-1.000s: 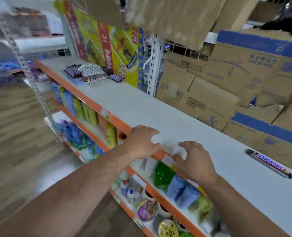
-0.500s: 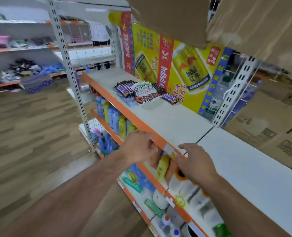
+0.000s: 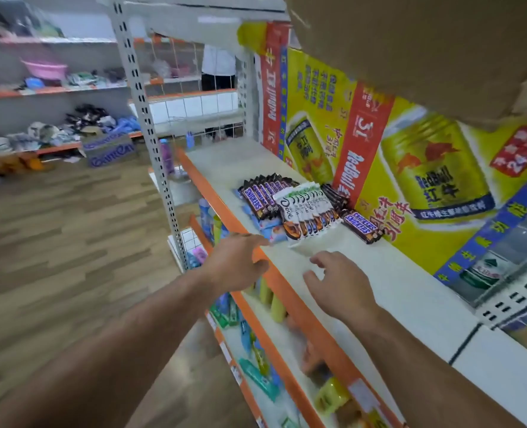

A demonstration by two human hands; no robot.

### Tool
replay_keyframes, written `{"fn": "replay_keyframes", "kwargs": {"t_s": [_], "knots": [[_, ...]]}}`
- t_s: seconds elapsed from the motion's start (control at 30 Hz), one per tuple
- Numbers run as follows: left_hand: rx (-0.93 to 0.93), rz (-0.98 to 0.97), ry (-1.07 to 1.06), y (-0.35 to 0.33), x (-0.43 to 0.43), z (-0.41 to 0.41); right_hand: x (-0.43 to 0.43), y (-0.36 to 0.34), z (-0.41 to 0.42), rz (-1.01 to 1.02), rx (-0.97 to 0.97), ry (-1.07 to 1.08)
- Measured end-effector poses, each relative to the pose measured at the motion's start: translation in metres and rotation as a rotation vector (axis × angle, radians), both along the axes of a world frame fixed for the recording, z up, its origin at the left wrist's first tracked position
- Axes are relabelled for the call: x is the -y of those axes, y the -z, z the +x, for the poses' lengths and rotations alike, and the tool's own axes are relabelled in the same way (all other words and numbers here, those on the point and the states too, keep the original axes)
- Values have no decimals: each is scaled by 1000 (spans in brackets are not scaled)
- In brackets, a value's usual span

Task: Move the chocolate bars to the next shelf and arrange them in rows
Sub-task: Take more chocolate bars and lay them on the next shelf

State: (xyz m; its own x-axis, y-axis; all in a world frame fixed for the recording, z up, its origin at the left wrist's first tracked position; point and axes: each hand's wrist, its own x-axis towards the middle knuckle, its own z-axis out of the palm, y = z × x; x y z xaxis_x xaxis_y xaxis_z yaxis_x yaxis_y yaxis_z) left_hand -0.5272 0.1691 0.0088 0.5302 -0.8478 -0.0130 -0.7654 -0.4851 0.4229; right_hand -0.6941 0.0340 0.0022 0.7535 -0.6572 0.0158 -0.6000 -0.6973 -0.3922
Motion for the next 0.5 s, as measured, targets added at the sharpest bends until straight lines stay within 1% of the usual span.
{"fn": "replay_keyframes", "kwargs": {"t_s": [0.13, 0.23, 0.3, 0.4, 0.5], "knots": [[22, 19, 41, 3, 28, 41, 19, 3, 41, -16, 17, 17], [48, 7, 83, 7, 51, 78, 32, 7, 73, -59, 41, 73], [95, 16, 140, 10, 67, 104, 38, 11, 93, -118, 33, 115], [193, 37, 221, 13, 91, 146, 43, 15, 118, -136, 4, 202], [284, 55, 337, 20, 113, 183, 44, 18, 138, -164, -77, 279]]}}
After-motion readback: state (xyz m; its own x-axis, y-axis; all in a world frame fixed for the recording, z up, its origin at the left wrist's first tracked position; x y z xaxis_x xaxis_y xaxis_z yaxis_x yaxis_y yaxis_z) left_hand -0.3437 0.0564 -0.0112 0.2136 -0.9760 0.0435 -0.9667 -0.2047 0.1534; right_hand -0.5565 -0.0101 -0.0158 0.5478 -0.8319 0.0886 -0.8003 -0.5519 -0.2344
